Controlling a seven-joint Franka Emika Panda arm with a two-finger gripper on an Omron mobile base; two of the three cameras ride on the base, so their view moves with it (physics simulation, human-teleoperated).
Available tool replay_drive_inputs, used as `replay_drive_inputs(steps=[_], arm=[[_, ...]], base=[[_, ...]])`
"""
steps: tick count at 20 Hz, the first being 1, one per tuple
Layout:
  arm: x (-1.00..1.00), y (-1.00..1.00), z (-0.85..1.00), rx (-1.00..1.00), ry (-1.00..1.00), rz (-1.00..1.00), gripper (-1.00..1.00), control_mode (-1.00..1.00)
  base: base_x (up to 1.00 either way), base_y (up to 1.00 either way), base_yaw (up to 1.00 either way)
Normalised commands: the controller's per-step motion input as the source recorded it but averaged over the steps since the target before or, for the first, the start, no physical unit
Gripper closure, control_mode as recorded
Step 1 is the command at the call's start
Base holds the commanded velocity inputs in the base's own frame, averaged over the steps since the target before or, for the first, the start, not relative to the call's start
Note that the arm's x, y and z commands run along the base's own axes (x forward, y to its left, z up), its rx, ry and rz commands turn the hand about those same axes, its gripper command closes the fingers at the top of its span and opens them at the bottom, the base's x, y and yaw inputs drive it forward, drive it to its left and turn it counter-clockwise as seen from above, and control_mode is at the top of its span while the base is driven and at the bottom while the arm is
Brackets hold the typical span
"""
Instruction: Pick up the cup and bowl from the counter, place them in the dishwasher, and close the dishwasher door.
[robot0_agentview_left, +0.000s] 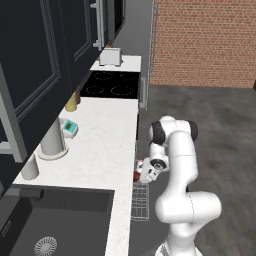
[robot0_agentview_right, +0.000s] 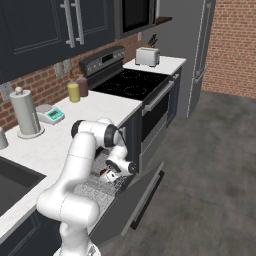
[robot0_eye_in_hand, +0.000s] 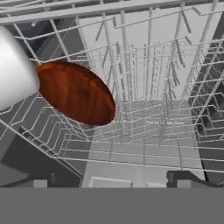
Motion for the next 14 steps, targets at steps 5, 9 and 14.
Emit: replay_drive_inputs(steps=[5,9,14], arm=[[-0.61,-0.15,1.00,0.08,0.08,-0.02,-1.00,-1.00],[-0.73,-0.46,0.99,0.06,0.10,-0.01,-1.00,-1.00],[-0.71,-0.94,0.67,0.00,0.03,0.00,-1.00,-1.00]], base=[[0.00,0.00,0.00],[0.00,0.00,0.00],[0.00,0.00,0.00]])
